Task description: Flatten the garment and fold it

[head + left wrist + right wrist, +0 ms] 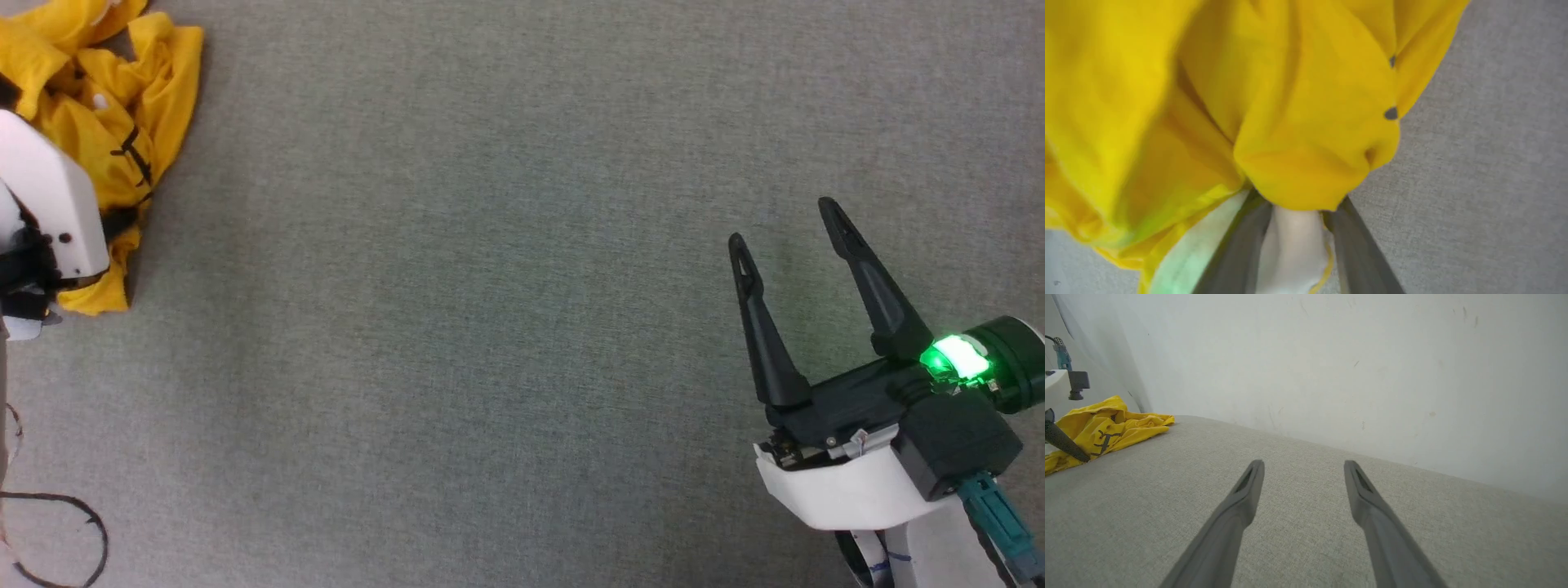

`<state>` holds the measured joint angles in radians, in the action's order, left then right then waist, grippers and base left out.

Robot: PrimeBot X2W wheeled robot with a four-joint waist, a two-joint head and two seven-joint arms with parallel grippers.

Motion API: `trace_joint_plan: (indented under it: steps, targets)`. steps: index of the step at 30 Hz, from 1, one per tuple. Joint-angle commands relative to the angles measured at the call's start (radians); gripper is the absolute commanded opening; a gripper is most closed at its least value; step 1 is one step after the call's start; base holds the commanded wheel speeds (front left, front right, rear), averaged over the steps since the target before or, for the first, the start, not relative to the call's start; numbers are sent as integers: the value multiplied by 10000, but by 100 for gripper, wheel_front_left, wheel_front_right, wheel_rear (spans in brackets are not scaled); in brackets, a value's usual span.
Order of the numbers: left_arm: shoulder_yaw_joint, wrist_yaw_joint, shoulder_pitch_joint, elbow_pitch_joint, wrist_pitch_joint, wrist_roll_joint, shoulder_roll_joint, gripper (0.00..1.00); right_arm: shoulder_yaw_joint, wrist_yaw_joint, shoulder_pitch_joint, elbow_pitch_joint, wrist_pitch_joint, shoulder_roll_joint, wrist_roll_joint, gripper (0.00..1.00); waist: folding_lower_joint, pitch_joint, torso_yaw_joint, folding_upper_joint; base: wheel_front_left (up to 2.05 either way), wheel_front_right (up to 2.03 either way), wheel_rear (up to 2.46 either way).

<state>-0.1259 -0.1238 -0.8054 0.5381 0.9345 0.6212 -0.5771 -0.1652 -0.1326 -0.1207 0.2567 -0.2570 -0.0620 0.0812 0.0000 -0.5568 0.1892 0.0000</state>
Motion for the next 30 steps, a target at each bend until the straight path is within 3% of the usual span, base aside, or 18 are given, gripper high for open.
trace_joint_plan:
  steps: [1, 5, 13, 20, 27, 30]
  targets:
    - [-113, -67, 491, 145, 43, 205, 358, 0, 33, 19, -130, -28, -47, 33, -50, 100, 0, 63, -52, 0, 0, 0, 0]
    - [290, -62, 554, -80, -623, 431, 297, 0, 153, 19, -150, -195, -47, 51, -39, 100, 0, 495, 7, 0, 0, 0, 0]
    - [1155, -65, 127, -550, -3562, 632, 208, 0, 1007, 19, 4, -857, -47, 89, -286, 100, 0, 1862, -1, 0, 0, 0, 0]
    - [521, -67, -176, -1748, -6091, 464, 133, 0, 1872, 19, 394, -1623, -47, 108, -458, 100, 0, 3257, -192, 0, 0, 0, 0]
    - [95, -68, -361, -3036, -7247, 528, 915, 0, 2322, 19, 678, -1942, -47, 115, -714, 100, 0, 4187, -836, 0, 0, 0, 0]
    - [-174, 51, -306, -3689, -7512, 672, 1656, 0, 2364, 19, 738, -1981, -47, 116, -805, 100, 0, 4413, -1192, 0, 0, 0, 0]
